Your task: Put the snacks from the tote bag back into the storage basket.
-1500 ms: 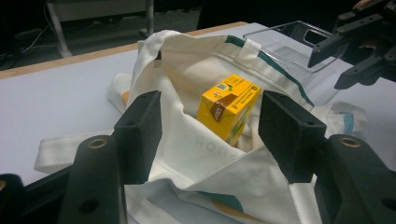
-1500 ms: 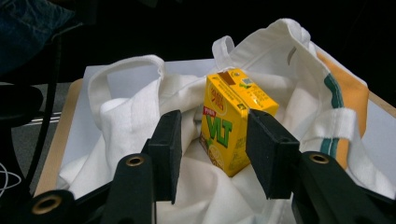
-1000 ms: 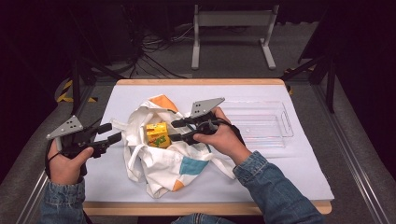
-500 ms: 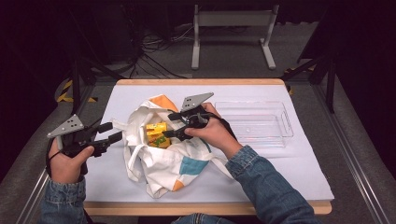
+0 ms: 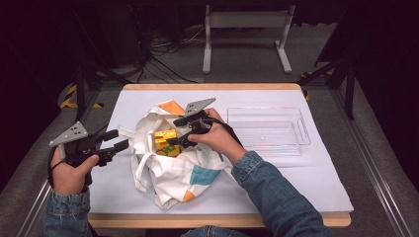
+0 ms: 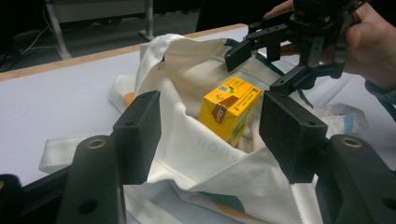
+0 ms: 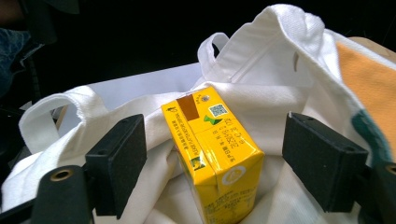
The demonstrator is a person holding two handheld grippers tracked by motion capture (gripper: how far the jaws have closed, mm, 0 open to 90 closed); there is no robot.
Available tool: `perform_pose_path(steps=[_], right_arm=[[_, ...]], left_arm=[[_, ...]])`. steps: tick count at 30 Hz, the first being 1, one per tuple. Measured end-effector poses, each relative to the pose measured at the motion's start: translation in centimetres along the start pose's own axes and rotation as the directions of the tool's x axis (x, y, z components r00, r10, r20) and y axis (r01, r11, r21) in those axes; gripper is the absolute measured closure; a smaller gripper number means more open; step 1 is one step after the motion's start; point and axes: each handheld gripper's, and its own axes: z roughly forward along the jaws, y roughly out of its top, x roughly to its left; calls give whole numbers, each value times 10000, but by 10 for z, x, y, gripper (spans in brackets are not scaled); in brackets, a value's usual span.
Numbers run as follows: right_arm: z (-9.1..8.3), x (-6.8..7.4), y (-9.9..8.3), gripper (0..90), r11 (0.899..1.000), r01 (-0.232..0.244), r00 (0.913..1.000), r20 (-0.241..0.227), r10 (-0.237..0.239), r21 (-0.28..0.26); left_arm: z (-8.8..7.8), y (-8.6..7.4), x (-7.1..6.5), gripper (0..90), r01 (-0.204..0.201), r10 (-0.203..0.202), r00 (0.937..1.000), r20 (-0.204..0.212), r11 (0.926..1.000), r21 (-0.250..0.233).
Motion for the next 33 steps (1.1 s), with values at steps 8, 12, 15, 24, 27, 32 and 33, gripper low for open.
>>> perform_pose_path(steps=[8,12,15,24,27,32,33], right_arm=[[14,-5,-5,190,9999,43,9999,-154,-40,156],[19,-5,-8,184,9993,215,9997,-125,-211,294],[23,-6,-11,178,9989,242,9997,-101,-238,396],[35,-4,-17,263,9966,408,9984,-425,-378,716],[35,-4,-17,309,9968,401,9984,-421,-372,692],[34,-4,-17,358,9969,446,9983,-397,-421,650],[34,-4,-17,361,9970,447,9983,-399,-422,634]], left_arm=[[-2,-1,0,395,51,-51,10000,-63,10000,-3],[-4,-2,-1,395,74,-75,9999,-102,10000,-29],[-6,-3,-1,394,73,-73,9999,-135,10000,-34],[-10,-5,-1,394,144,-146,9996,-225,9999,-68],[-10,-5,-1,394,148,-150,9996,-249,9999,-59],[-9,-5,0,393,140,-141,9996,-233,9999,-42],[-9,-5,-1,392,150,-151,9996,-233,9999,-38]])
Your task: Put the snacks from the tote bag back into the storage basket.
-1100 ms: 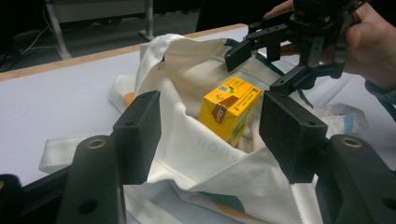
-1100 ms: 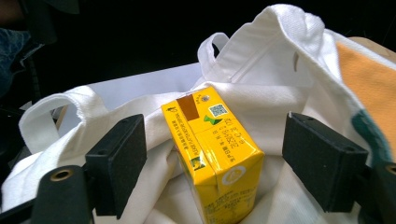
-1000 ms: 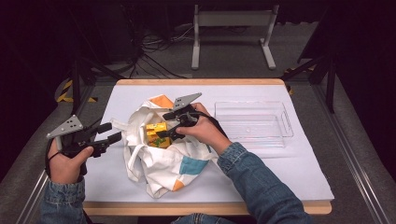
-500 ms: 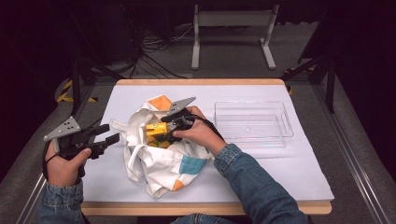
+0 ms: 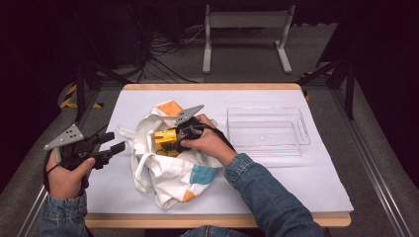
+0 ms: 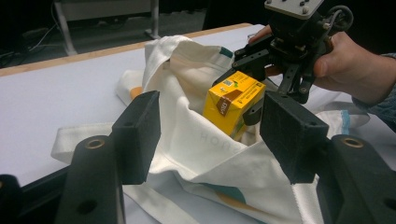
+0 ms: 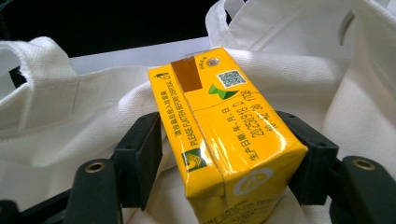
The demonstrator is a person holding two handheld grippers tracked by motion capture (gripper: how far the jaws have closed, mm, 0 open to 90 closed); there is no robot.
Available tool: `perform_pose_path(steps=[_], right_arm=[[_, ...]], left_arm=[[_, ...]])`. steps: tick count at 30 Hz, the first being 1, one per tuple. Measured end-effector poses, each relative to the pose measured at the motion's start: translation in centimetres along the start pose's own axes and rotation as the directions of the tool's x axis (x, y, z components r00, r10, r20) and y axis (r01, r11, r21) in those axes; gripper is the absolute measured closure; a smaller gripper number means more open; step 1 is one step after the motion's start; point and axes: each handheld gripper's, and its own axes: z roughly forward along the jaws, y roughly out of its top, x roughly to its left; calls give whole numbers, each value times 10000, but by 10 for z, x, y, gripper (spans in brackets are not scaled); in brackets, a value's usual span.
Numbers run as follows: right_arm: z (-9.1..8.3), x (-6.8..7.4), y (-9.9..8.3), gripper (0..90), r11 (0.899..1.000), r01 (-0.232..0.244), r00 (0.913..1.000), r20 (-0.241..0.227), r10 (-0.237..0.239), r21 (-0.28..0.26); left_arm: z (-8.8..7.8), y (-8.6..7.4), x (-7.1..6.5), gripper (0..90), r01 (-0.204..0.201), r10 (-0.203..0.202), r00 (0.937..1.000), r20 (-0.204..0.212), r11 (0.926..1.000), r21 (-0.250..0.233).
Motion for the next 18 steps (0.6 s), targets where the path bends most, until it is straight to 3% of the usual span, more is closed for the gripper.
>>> perform_pose_path(steps=[11,18], right_arm=[[-1,2,1,425,9995,295,9994,183,-296,76],[-3,4,2,485,9981,576,9983,38,-577,212]], left_arm=[[0,0,1,387,6,-6,10000,-4,10000,4],[0,0,1,385,13,-13,10000,-7,10000,12]])
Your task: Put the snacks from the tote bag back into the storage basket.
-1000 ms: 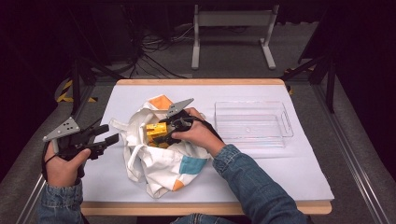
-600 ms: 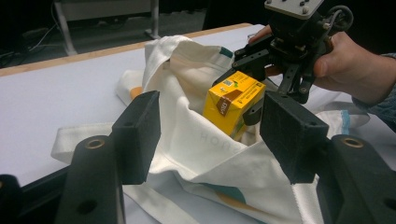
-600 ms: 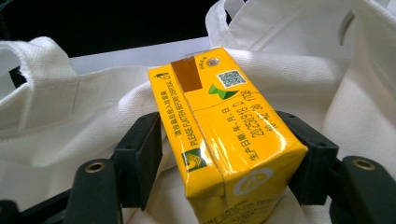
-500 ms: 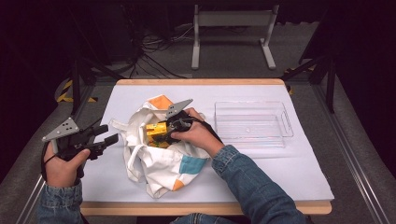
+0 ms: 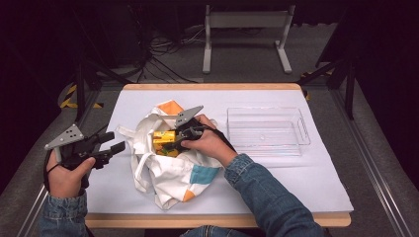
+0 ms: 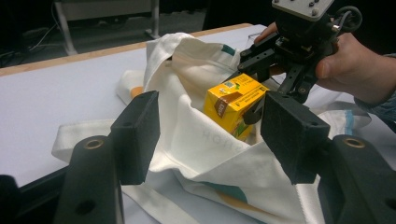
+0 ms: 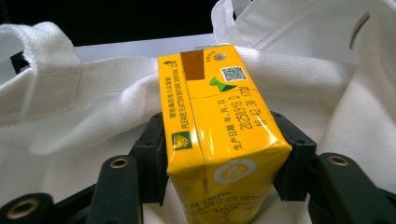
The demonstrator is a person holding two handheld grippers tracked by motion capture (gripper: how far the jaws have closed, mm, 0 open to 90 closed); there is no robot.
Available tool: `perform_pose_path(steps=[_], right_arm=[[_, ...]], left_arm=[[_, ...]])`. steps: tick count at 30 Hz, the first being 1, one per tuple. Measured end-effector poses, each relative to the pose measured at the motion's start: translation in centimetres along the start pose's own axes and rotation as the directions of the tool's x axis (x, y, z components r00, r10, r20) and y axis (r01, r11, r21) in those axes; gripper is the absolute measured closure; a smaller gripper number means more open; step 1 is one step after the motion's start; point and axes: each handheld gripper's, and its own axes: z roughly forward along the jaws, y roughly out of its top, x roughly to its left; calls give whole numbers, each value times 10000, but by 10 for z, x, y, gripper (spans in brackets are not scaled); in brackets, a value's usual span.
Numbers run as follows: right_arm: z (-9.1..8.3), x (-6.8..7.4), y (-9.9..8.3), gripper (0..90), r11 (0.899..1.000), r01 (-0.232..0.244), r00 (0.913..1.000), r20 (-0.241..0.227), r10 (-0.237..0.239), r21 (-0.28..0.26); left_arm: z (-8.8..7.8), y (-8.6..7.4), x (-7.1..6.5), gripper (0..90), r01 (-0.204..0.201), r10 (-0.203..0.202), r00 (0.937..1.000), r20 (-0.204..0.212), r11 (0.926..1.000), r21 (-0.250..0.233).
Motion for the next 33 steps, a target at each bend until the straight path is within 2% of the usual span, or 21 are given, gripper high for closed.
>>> perform_pose_path(steps=[5,16,25,33], right_arm=[[-1,1,1,509,9996,257,9997,2,-257,74],[-3,4,4,514,9994,348,9992,179,-350,91],[-12,4,11,514,9985,491,9986,218,-486,-246],[-29,7,27,514,9957,733,9970,308,-716,-572]], left_arm=[[0,0,0,385,6,-6,10000,0,10000,4],[-1,0,2,383,18,-18,10000,-41,10000,-19],[-1,0,2,382,10,-11,10000,-30,10000,-19],[0,0,2,382,3,-3,10000,-33,10000,-32]])
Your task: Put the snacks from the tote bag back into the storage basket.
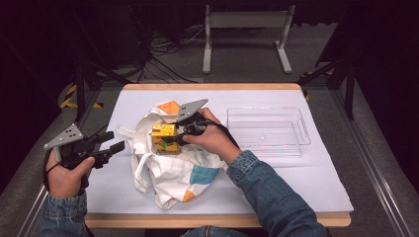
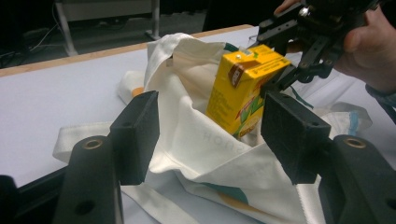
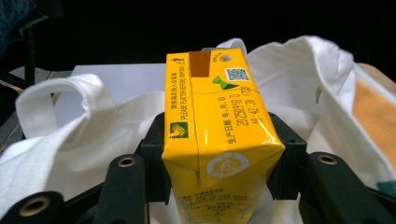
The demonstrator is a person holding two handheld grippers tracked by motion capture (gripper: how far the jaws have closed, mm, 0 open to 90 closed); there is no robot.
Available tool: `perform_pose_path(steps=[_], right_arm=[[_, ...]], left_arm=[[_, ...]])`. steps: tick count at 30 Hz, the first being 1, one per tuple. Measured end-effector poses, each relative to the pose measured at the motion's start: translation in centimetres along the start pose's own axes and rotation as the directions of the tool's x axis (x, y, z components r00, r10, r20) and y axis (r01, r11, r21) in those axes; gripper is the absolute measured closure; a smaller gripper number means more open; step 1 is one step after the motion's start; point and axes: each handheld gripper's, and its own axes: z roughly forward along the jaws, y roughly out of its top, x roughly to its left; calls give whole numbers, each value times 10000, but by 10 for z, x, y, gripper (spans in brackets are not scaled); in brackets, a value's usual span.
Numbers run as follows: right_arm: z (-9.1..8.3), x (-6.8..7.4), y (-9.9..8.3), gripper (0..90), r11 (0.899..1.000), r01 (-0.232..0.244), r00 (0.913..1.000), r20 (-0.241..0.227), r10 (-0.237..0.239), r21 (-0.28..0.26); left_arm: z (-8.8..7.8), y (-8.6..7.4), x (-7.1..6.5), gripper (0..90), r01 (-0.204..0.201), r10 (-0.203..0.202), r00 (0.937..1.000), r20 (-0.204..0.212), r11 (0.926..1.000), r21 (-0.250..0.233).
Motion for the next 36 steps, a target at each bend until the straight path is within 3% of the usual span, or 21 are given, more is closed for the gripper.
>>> perform_pose_path(steps=[11,25,36], right_arm=[[-22,3,18,514,9993,279,9996,-67,-281,-231],[-66,5,33,513,9971,346,9992,-178,-359,-674],[-101,3,32,513,9975,237,9995,220,-223,-664]], left_arm=[[1,1,0,381,56,-56,10000,50,10000,-19],[7,4,1,358,-1,1,9999,130,10000,19],[14,6,2,300,-4,2,9999,155,9999,102]])
